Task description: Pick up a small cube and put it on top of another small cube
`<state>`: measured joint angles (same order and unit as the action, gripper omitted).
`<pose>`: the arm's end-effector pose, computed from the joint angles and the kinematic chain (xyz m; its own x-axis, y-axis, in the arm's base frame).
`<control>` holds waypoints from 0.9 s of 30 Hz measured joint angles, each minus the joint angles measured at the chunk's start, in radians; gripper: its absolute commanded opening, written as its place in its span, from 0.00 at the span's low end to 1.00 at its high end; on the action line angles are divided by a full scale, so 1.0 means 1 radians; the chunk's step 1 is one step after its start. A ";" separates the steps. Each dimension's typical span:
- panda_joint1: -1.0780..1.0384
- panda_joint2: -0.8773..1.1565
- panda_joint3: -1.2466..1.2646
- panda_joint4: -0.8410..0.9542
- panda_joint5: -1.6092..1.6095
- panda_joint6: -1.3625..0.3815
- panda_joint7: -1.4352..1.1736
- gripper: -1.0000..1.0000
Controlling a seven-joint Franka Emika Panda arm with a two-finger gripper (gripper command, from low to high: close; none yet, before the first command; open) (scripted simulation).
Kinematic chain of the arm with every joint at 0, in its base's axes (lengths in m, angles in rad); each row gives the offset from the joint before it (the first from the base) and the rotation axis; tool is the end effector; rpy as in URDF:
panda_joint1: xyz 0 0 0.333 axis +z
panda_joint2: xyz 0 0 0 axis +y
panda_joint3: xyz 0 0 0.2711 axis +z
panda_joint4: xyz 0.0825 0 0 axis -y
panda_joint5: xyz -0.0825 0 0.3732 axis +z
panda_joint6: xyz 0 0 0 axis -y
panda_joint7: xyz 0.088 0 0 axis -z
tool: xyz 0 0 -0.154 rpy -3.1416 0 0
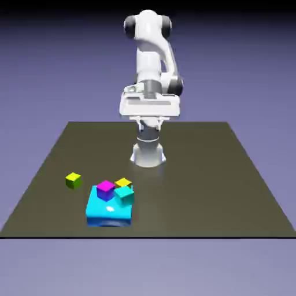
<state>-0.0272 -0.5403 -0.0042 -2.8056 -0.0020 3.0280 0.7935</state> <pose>0.4407 -0.0135 0.3819 0.4858 -0.7278 0.4841 -0.5358 -0.6855 -0.4929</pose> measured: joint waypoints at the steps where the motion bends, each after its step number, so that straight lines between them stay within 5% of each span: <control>1: -0.032 0.025 -0.003 0.004 -0.002 -0.007 0.043 0.50; 27: -0.859 0.652 -0.092 0.097 -0.043 -0.197 1.150 0.50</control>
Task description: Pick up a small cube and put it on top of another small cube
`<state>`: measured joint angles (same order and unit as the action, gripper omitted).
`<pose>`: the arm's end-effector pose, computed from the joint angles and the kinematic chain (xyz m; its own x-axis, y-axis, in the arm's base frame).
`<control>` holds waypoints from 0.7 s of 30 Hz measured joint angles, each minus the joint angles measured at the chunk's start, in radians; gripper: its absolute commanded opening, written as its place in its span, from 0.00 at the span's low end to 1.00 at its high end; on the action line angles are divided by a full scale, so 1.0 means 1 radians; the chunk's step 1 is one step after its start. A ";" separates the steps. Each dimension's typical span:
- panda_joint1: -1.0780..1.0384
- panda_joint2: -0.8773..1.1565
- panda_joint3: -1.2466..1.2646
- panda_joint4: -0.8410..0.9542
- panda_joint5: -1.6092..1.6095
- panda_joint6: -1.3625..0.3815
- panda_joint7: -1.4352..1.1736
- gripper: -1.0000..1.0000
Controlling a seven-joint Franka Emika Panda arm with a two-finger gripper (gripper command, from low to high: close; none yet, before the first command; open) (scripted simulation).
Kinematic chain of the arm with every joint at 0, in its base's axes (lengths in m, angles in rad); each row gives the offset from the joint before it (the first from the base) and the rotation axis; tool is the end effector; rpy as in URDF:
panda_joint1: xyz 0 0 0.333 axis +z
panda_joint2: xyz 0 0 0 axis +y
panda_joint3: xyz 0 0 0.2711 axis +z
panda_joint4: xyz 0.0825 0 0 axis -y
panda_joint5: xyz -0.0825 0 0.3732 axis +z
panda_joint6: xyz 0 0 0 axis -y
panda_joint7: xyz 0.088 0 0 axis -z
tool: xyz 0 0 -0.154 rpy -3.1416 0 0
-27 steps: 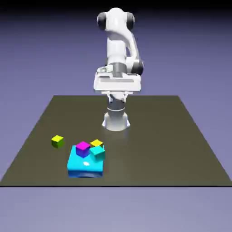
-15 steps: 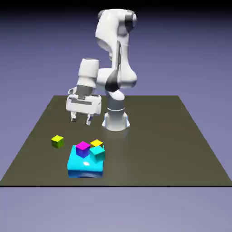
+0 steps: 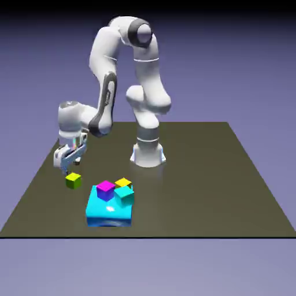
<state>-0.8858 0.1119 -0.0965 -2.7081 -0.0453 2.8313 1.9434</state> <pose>0.2207 -0.3316 0.1124 -0.9664 -0.2565 0.0193 -0.2568 0.9663 -0.0194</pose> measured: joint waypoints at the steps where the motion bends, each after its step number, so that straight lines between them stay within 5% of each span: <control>1: 0.000 0.000 0.000 0.000 0.000 0.000 0.000 0.50; 7: -0.025 0.217 0.029 0.043 0.023 0.174 -0.015 0.50; 8: -0.029 0.245 0.032 0.048 0.026 0.197 -0.016 0.00; 21: 0.003 -0.066 0.154 0.040 0.033 -0.102 0.061 0.00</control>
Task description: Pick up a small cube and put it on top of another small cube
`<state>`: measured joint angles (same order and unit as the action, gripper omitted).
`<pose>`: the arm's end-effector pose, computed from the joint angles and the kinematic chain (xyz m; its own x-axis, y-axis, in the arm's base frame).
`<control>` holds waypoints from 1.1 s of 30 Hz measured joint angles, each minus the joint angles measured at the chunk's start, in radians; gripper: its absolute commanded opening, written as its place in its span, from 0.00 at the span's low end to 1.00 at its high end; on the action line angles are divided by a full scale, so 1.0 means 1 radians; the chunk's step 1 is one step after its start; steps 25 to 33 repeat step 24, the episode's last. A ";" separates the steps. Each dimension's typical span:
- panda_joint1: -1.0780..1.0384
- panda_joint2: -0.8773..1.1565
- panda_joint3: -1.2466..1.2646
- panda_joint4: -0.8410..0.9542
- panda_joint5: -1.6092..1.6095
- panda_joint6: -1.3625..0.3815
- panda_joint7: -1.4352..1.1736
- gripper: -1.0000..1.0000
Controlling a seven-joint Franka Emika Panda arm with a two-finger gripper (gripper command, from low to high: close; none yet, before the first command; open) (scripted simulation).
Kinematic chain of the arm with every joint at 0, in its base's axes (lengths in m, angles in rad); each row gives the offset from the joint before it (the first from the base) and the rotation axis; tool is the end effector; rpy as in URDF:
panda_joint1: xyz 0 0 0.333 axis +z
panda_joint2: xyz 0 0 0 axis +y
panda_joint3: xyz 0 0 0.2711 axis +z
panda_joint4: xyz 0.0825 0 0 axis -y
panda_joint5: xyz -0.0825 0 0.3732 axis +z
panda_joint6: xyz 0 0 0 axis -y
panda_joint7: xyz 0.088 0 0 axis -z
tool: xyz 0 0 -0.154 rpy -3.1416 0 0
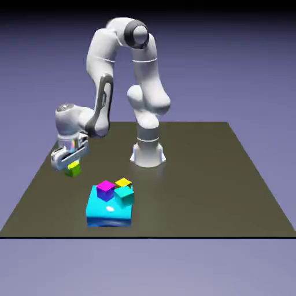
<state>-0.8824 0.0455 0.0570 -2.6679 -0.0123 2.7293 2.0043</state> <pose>0.2821 -0.3046 0.1423 -0.9483 -0.3175 -0.0044 -0.3174 0.9482 -0.0155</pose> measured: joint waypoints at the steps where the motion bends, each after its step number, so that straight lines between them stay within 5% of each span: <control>1: -0.003 -0.016 0.036 0.010 0.008 -0.024 0.014 0.00; 14: -0.040 -0.220 0.507 0.133 0.110 -0.341 0.201 0.00; 21: -0.023 -0.041 0.482 0.094 -0.045 -0.149 0.319 0.00; 22: -0.028 -0.033 0.482 0.092 -0.052 -0.140 0.324 1.00; 33: -0.031 -0.033 0.483 0.092 -0.052 -0.141 0.324 1.00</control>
